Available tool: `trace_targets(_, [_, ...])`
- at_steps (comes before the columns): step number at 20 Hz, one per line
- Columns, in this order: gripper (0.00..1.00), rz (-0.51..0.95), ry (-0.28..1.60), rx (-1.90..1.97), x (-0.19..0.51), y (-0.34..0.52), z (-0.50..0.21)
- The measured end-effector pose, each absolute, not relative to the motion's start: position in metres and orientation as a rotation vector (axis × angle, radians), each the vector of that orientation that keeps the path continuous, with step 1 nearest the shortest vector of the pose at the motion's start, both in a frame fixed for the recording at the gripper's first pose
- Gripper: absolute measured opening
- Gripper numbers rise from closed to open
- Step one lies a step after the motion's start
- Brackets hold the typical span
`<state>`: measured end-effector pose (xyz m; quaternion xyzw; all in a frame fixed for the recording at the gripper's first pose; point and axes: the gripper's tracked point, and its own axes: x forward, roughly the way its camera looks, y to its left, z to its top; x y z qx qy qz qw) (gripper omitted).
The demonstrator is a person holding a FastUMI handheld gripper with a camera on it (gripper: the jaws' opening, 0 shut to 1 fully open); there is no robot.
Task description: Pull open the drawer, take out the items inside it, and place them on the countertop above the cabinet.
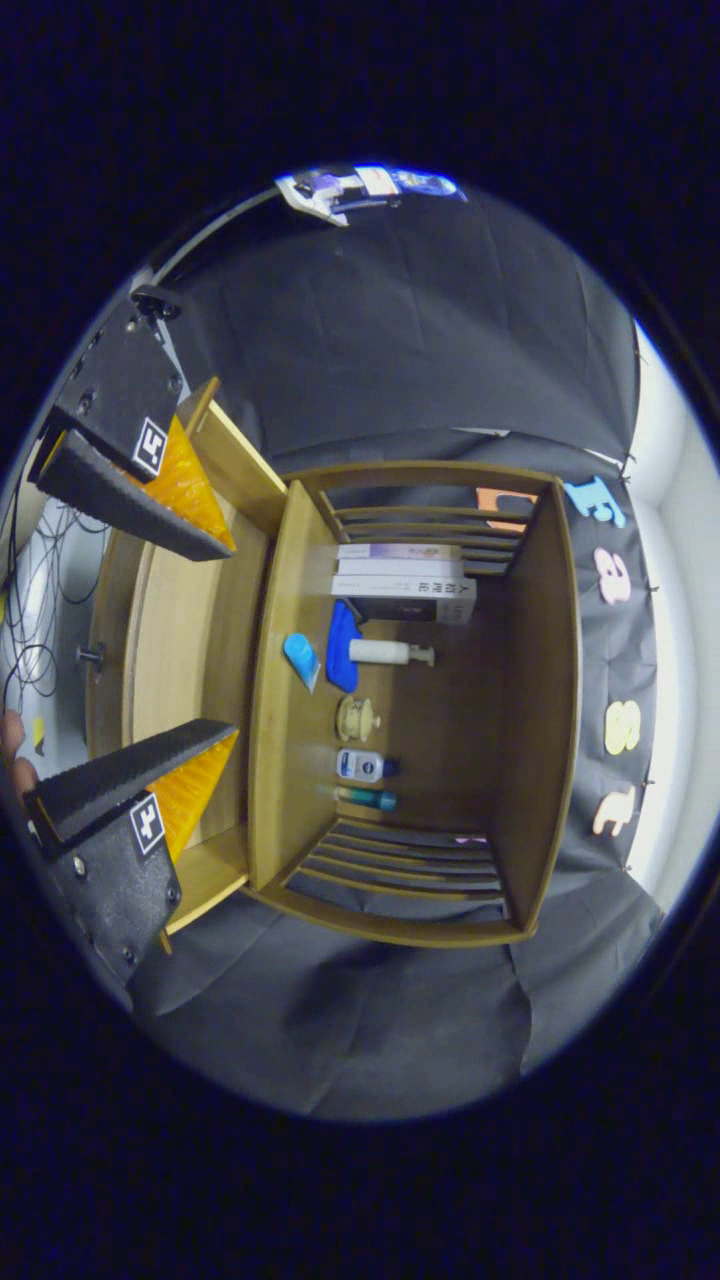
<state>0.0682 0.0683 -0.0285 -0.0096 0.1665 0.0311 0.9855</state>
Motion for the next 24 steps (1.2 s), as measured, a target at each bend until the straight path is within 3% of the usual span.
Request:
trace_targets(13, [1.0,0.02,0.183,-0.057,0.035,0.061,-0.095])
trace_targets(24, [1.0,-0.024,0.298,-0.049,0.036,0.047,-0.177])
